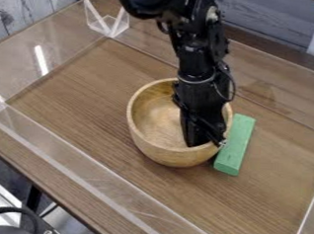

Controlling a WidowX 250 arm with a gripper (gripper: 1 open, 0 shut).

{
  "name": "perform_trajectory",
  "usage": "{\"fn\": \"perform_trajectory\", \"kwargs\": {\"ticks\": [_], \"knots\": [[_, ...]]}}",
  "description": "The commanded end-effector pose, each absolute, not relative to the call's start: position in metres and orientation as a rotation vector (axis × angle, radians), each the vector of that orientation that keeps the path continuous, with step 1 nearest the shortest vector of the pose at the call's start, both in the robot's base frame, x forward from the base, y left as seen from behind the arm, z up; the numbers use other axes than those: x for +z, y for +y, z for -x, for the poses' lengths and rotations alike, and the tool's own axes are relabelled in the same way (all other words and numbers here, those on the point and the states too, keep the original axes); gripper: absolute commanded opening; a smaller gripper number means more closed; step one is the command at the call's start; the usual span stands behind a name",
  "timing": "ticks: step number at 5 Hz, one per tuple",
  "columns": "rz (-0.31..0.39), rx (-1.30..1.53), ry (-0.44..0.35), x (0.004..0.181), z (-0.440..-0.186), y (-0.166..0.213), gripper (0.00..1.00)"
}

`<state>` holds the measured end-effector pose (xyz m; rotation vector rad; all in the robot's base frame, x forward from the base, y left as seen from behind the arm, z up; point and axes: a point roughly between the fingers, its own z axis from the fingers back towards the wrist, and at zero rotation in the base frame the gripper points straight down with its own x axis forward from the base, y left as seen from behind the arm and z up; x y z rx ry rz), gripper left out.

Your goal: Remove the green block from inside the brown bowl and put it on the table

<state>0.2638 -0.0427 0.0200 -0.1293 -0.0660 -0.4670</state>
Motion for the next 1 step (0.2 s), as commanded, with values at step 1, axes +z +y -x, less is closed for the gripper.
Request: {"fn": "perform_trajectory", "kwargs": {"ticks": [1], "knots": [[0.13,-0.473,-0.021,0.0076,-0.2598,-0.0447,0.0]]}}
